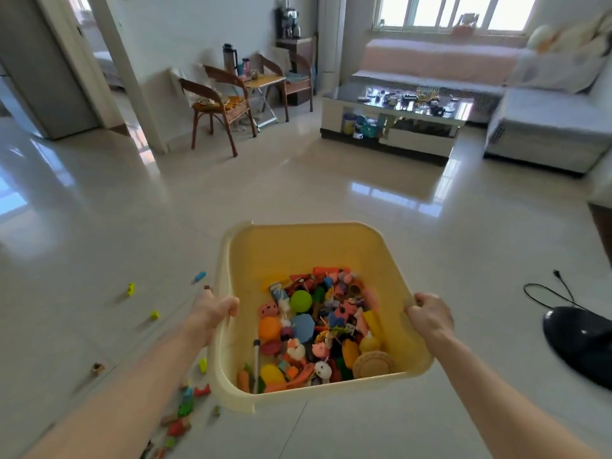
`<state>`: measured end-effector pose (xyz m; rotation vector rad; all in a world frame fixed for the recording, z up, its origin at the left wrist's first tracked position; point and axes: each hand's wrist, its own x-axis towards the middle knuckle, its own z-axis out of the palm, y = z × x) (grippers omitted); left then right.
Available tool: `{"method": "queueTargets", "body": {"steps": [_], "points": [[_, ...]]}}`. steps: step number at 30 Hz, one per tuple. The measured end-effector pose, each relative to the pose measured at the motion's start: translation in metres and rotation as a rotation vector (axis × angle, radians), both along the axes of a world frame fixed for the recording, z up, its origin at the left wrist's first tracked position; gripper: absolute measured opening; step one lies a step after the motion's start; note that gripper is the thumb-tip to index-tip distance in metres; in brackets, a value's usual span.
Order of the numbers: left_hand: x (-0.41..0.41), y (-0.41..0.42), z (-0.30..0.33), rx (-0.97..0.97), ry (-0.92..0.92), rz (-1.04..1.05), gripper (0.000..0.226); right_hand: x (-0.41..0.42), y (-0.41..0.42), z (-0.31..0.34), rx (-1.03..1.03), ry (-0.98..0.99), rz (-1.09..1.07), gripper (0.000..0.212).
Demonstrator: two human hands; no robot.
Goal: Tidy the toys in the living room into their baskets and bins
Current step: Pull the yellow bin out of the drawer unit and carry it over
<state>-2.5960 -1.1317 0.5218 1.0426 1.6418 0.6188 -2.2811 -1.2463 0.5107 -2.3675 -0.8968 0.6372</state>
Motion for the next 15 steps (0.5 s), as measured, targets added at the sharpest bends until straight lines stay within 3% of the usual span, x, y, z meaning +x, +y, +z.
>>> {"method": "queueTargets", "body": {"steps": [4, 15], "points": [[0.048, 0.073, -0.002, -0.004, 0.015, -0.067, 0.036, 0.045, 0.055, -0.003, 0.015, 0.012, -0.025, 0.011], [0.177, 0.316, -0.021, -0.016, 0.005, -0.181, 0.035, 0.151, 0.266, -0.031, 0.016, 0.095, -0.185, 0.012]]}}
